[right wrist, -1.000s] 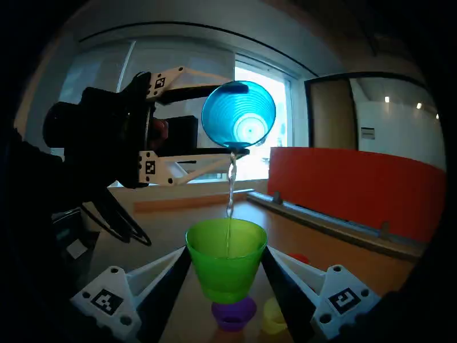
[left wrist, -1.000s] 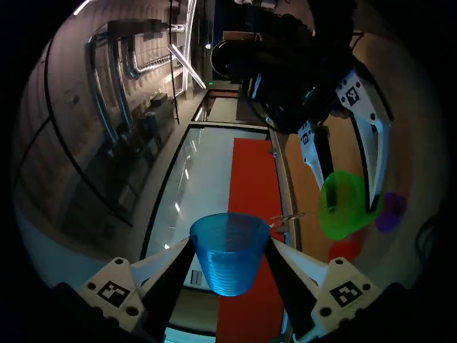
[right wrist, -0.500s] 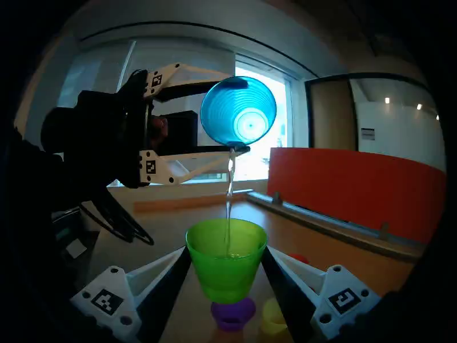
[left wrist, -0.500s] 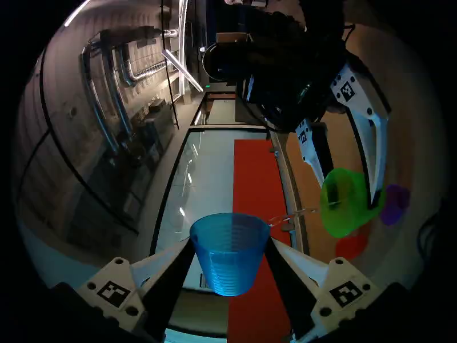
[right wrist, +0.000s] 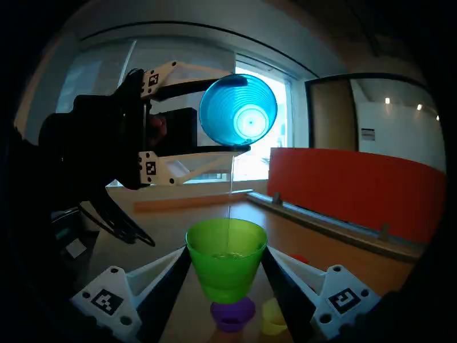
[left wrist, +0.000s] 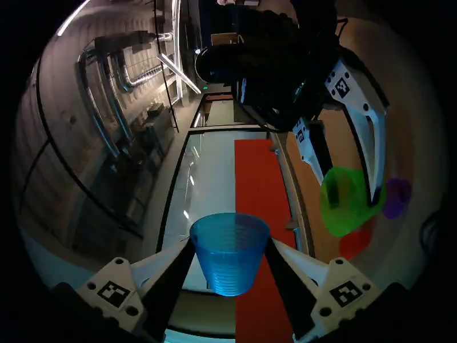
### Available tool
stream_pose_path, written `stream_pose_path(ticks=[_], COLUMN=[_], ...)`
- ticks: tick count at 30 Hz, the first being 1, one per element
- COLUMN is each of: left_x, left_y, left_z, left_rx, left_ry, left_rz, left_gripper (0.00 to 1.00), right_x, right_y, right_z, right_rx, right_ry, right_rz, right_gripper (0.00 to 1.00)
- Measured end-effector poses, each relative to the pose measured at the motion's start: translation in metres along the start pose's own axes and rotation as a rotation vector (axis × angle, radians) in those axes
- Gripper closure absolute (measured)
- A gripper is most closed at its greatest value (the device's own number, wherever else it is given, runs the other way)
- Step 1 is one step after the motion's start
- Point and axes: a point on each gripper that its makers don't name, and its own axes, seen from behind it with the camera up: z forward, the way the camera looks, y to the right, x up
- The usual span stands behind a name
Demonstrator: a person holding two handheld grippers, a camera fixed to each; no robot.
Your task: Pour water
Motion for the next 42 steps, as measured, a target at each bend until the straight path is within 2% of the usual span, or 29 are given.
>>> stream_pose_path(ticks=[9, 14, 20, 26, 33, 38, 42], left_x=[0.003, 0.002, -0.003, -0.010, -0.017, -0.023, -0.027], left_y=[0.005, 0.002, 0.003, 0.007, 0.003, 0.003, 0.005], left_z=[-0.002, -0.001, 0.002, 0.003, 0.004, 0.004, 0.003], left_rx=[0.002, 0.003, -0.001, -0.011, -0.003, -0.006, -0.011], left_ry=[0.000, 0.000, -0.004, -0.012, -0.018, -0.019, -0.018], left_rz=[0.021, 0.017, -0.027, -0.145, -0.334, -0.434, -0.541], left_gripper=[0.15, 0.15, 0.15, 0.15, 0.15, 0.15, 0.15], right_x=[-0.001, 0.000, 0.001, 0.003, 0.004, 0.005, 0.007], right_y=[0.001, 0.001, 0.001, 0.001, 0.001, 0.000, 0.000], right_z=[-0.001, -0.002, -0.003, -0.003, -0.004, -0.006, -0.007], right_rx=[-0.003, -0.004, -0.005, -0.006, -0.010, -0.010, -0.010], right_ry=[0.001, 0.002, 0.004, 0.005, 0.009, 0.012, 0.015], right_rz=[0.002, 0.003, 0.003, 0.003, 0.001, -0.003, -0.008], right_gripper=[0.12, 0.12, 0.12, 0.12, 0.12, 0.12, 0.12])
